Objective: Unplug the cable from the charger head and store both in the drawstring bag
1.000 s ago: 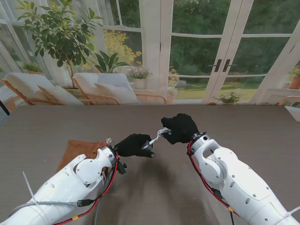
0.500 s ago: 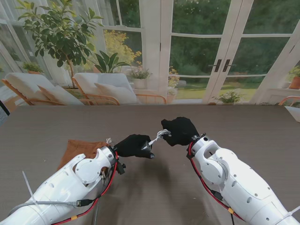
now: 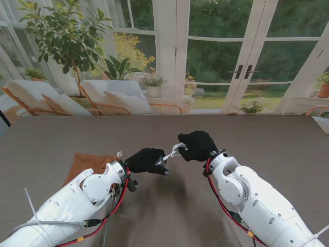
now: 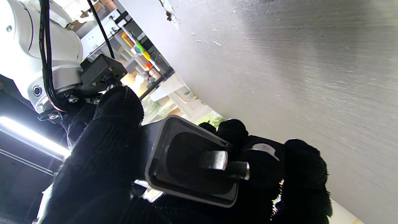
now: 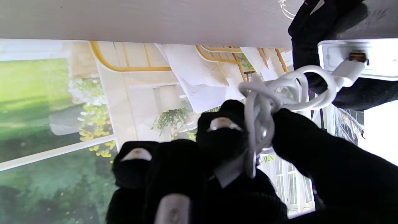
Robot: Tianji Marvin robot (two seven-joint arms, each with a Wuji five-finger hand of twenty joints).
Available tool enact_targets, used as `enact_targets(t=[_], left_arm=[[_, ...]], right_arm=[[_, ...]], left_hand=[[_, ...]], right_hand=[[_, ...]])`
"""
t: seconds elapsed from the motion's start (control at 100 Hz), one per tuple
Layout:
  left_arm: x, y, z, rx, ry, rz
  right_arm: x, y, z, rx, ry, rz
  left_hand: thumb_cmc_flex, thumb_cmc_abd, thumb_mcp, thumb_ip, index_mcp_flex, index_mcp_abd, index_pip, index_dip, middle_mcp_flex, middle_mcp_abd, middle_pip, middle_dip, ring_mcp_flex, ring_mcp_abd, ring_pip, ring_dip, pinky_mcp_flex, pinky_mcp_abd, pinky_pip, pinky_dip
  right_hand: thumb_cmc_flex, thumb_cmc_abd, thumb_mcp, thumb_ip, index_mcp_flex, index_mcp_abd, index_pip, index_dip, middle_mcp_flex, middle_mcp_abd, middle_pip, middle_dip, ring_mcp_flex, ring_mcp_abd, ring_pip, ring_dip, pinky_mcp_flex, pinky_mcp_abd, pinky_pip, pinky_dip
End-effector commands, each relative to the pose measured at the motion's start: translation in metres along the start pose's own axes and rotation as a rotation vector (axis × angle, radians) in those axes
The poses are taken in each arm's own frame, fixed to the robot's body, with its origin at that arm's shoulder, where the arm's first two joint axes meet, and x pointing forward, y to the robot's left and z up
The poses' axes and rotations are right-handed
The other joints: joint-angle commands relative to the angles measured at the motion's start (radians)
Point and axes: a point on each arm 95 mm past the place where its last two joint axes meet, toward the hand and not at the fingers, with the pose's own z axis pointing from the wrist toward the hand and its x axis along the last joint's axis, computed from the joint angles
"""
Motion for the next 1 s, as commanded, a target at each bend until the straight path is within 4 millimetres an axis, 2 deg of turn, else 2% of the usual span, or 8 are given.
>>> enact_targets(t=[0.0,0.12,0.48,0.72,0.73,0.76,0.82,0.99], left_arm=[[0.003,0.000,0.002,-0.011,0.009,0.001],[0.004,0.000,0.002,-0.010,0.010,0.003],[0.005,-0.001,0.003,-0.007,0.012,0.003],[0.006,-0.001,0.002,-0.012,0.014,0.008],[0.006,-0.002,0.002,-0.012,0.014,0.008],[0.006,-0.002,0.002,-0.013,0.014,0.008],[0.007,-0.002,0.001,-0.014,0.013,0.010],[0.007,-0.002,0.000,-0.016,0.009,0.013]], right_arm=[[0.003,-0.006,-0.001,0.002,-0.001,-0.003],[0.003,-0.008,-0.001,0.001,-0.005,-0.026],[-0.001,-0.010,-0.003,-0.005,-0.013,-0.141],[-0.005,-0.010,-0.002,0.004,-0.031,-0.212],[-0.005,-0.010,-0.002,0.004,-0.032,-0.213],[-0.006,-0.010,-0.002,0.006,-0.034,-0.217],[-0.008,-0.009,-0.001,0.011,-0.035,-0.232],[-0.013,-0.007,0.000,0.023,-0.057,-0.270]], left_hand=[[0.405,0.198,0.199,0.011,0.091,-0.218,0.127,-0.002,0.101,0.000,0.086,0.027,0.063,0.084,0.069,0.009,-0.054,-0.125,0.042,0.018],[0.408,0.200,0.194,0.011,0.087,-0.218,0.127,-0.007,0.096,0.001,0.083,0.024,0.058,0.086,0.063,0.008,-0.057,-0.127,0.039,0.018],[0.415,0.203,0.180,0.013,0.082,-0.213,0.129,-0.018,0.091,0.002,0.081,0.019,0.052,0.086,0.057,0.008,-0.061,-0.125,0.035,0.019],[0.418,0.202,0.175,0.015,0.082,-0.213,0.131,-0.022,0.091,0.001,0.083,0.018,0.055,0.085,0.059,0.007,-0.059,-0.126,0.037,0.021],[0.418,0.202,0.174,0.015,0.083,-0.213,0.132,-0.022,0.092,0.001,0.083,0.018,0.055,0.085,0.059,0.007,-0.059,-0.126,0.037,0.022],[0.418,0.202,0.174,0.015,0.083,-0.213,0.132,-0.023,0.092,0.000,0.084,0.017,0.056,0.084,0.059,0.007,-0.058,-0.126,0.037,0.022],[0.419,0.203,0.173,0.015,0.083,-0.212,0.131,-0.023,0.093,0.000,0.085,0.017,0.057,0.084,0.059,0.007,-0.058,-0.126,0.037,0.022],[0.420,0.203,0.173,0.016,0.085,-0.211,0.133,-0.024,0.095,-0.001,0.090,0.016,0.061,0.082,0.064,0.007,-0.054,-0.126,0.040,0.023]], right_hand=[[-0.014,-0.038,0.099,0.038,0.159,0.138,0.110,0.032,0.035,0.124,0.105,0.016,-0.003,-0.167,0.062,0.019,0.541,-0.072,0.200,0.042],[-0.028,-0.073,0.128,0.076,0.198,0.128,0.115,0.056,0.035,0.108,0.128,0.019,-0.003,-0.175,0.070,0.024,0.544,-0.088,0.217,0.038],[-0.030,-0.163,0.166,0.149,0.250,0.083,0.120,0.096,0.034,0.061,0.172,0.033,-0.001,-0.226,0.070,0.030,0.551,-0.140,0.234,0.027],[-0.001,-0.189,0.154,0.152,0.243,0.077,0.117,0.106,0.033,0.038,0.179,0.034,0.001,-0.254,0.060,0.026,0.553,-0.177,0.235,0.023],[0.000,-0.189,0.153,0.151,0.243,0.077,0.116,0.106,0.033,0.037,0.180,0.034,0.002,-0.272,0.056,0.025,0.554,-0.179,0.235,0.023],[0.004,-0.192,0.153,0.149,0.240,0.076,0.114,0.108,0.033,0.037,0.180,0.034,0.001,-0.263,0.057,0.025,0.554,-0.181,0.236,0.023],[0.009,-0.192,0.150,0.145,0.236,0.077,0.110,0.113,0.033,0.034,0.179,0.033,0.002,-0.297,0.050,0.024,0.554,-0.187,0.237,0.023],[0.026,-0.189,0.137,0.137,0.221,0.079,0.104,0.122,0.033,0.023,0.172,0.030,0.003,-0.309,0.046,0.025,0.555,-0.196,0.239,0.024]])
